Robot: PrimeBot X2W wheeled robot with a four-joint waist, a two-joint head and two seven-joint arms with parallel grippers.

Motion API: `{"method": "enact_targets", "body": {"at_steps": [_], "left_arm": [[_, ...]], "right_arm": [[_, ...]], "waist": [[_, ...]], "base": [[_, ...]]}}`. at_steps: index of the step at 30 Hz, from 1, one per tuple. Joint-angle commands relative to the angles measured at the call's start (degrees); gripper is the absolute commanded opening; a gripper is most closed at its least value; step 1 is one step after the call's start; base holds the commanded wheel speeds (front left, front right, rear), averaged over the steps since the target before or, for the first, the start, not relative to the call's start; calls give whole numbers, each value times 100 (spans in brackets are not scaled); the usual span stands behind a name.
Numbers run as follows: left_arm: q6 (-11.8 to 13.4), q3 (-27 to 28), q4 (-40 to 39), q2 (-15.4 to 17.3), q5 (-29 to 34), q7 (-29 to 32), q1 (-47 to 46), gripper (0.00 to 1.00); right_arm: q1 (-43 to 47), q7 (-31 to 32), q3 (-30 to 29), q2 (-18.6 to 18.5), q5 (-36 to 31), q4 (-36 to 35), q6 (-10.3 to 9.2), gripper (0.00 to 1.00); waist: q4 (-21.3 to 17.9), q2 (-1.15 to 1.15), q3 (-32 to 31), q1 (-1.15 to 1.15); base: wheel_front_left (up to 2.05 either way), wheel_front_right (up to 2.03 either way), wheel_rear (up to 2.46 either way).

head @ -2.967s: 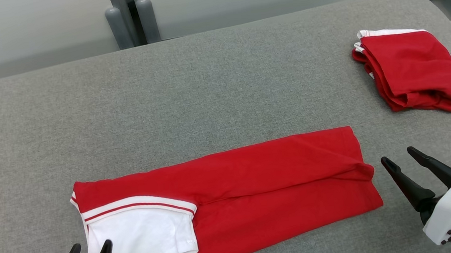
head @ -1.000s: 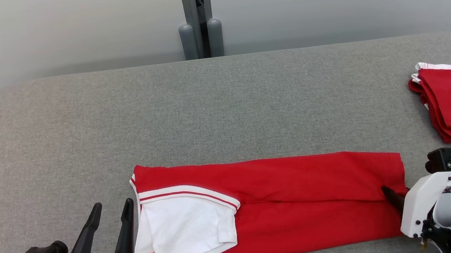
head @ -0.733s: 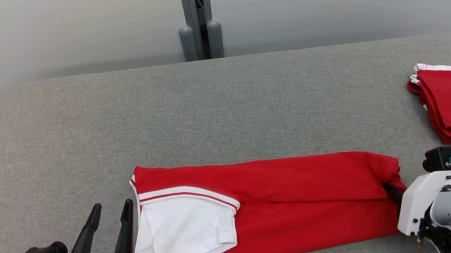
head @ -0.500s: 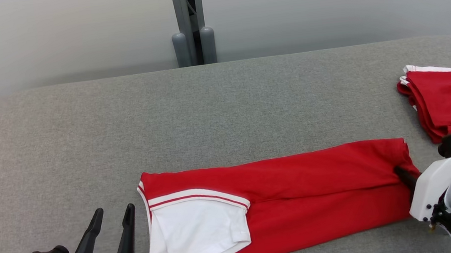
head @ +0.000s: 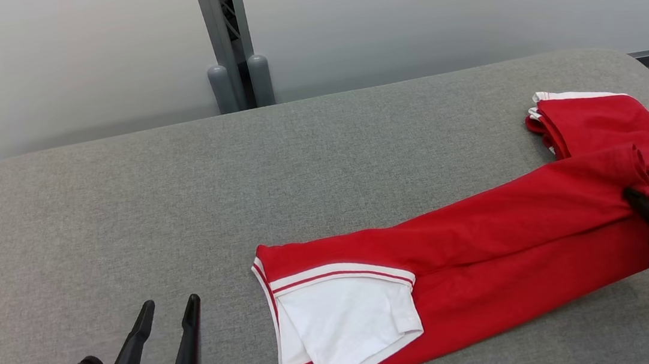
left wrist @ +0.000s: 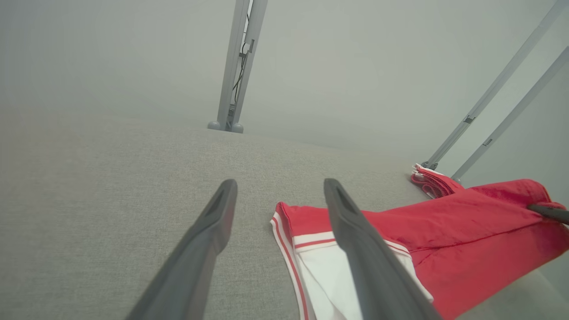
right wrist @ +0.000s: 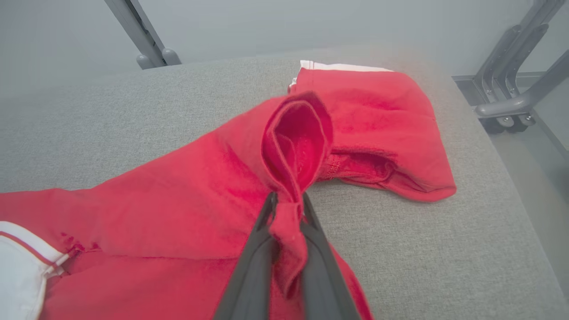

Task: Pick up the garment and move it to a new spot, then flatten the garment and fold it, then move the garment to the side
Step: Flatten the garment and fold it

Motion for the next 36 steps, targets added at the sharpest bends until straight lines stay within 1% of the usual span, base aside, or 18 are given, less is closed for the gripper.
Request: {"method": "enact_targets", "body": {"at_steps": [1, 5, 9, 15, 21, 23, 29, 32, 36], "left_arm": [[5, 1, 0, -6, 9, -24, -49, 100], [-21, -18, 30, -23, -3, -27, -82, 100], [-41, -40, 58, -32, -10, -26, -108, 100], [-46, -47, 73, -15, -14, -27, -138, 100], [-54, -66, 102, -46, -25, -56, -164, 100], [-52, -75, 106, -56, -27, -65, -169, 100], [-97, -122, 159, -109, -38, -102, -192, 100], [-114, -150, 190, -143, -38, -127, -217, 100], [-164, -196, 256, -204, -41, -157, -267, 100]], "right_arm": [[74, 86, -88, 1, -78, -164, -1, 0], [230, 307, -147, 196, -42, -612, -1, 0], [373, 546, -41, 427, 126, -1098, 0, 0], [503, 832, 303, 666, 358, -1807, 0, 0], [526, 1104, 752, 965, 583, -2239, 0, 0], [510, 1142, 822, 1036, 617, -2276, 0, 0], [342, 1294, 1301, 1510, 752, -2196, 0, 0], [240, 1283, 1564, 1683, 814, -2024, 0, 0], [69, 1135, 1946, 1812, 782, -1662, 0, 0]], "waist": [[-25, 0, 8, 0], [-47, 0, 8, 0], [-22, 0, -1, 0], [67, 0, -15, 0], [164, 0, -47, 0], [177, 0, -53, 0], [265, 0, -80, 0], [326, 0, -77, 0], [436, 0, -77, 0]], "base": [[0, 0, 0], [0, 0, 0], [0, 0, 0], [0, 0, 0], [0, 0, 0], [0, 0, 0], [0, 0, 0], [0, 0, 0], [0, 0, 0]]}}
